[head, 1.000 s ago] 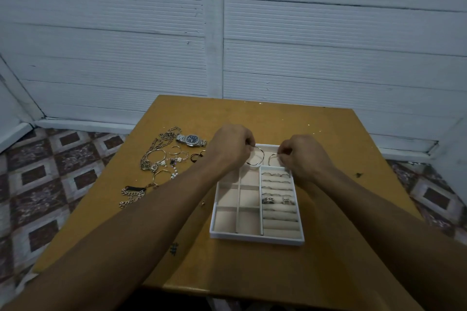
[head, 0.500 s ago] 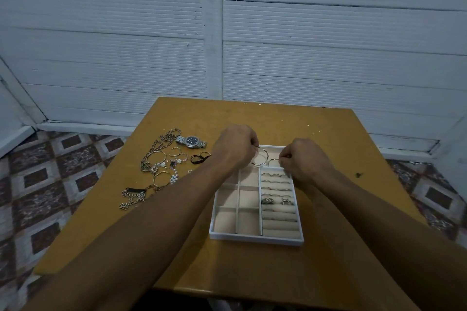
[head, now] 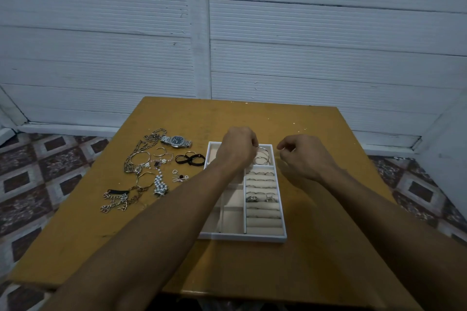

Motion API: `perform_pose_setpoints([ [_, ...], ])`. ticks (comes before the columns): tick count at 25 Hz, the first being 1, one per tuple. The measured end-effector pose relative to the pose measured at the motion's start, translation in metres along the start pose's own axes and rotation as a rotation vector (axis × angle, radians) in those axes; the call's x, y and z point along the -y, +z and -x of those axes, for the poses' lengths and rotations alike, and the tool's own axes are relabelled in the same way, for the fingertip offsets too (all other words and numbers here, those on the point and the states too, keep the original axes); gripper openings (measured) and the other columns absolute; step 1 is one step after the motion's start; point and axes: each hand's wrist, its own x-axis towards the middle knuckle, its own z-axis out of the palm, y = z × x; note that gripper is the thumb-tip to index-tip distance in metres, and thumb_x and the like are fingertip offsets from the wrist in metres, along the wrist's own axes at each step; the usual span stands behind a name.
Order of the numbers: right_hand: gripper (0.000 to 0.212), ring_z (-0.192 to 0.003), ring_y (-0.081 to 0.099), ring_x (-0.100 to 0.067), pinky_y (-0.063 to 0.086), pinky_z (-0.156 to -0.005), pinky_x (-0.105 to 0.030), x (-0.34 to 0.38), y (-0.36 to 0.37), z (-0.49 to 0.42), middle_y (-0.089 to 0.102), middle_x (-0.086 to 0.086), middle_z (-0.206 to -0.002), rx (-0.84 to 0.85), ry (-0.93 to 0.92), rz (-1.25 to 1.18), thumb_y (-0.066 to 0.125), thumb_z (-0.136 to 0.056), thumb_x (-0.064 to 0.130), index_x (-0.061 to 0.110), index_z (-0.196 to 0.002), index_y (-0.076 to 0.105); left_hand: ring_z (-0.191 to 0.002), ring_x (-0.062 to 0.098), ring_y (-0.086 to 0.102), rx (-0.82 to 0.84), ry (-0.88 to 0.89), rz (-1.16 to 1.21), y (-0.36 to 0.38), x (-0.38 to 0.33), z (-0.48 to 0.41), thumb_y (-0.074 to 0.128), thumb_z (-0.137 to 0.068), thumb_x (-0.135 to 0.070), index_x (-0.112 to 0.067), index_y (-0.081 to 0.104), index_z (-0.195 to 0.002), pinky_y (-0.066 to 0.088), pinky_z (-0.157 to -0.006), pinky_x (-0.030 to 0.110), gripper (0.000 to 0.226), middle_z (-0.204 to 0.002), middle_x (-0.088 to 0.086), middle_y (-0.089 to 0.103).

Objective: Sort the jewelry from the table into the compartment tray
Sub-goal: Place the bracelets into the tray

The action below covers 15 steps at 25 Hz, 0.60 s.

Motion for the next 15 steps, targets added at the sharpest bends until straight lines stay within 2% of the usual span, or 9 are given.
perform_pose_setpoints([
  [8, 0.026, -0.091, 0.061, -0.013, 0.050, -0.076, -0.028, -0.013, -0.001, 0.007, 0.069, -0.001, -0.106, 0.000, 0.029, -0.022, 0.056, -0.091, 0.024, 0.019, -0.114, 0.068, -0.086, 0.025, 0.066, 0.016, -0.017, -0.092, 0.010, -0.002, 0.002, 0.058, -0.083, -0.003, -0.013, 0.075, -0.092, 0.057, -0.075, 0.038, 0.022, -0.095, 0.010, 0.071],
  [15, 0.026, -0.088, 0.060, -0.011, 0.048, -0.073, -0.026, -0.015, 0.000, 0.011, 0.069, 0.000, -0.104, 0.008, 0.032, -0.023, 0.057, -0.092, 0.024, 0.019, -0.115, 0.067, -0.087, 0.027, 0.066, 0.002, 0.010, -0.214, 0.015, -0.006, 0.008, 0.055, -0.088, -0.013, -0.017, 0.074, -0.100, 0.056, -0.073, 0.036, 0.022, -0.099, 0.009, 0.070],
])
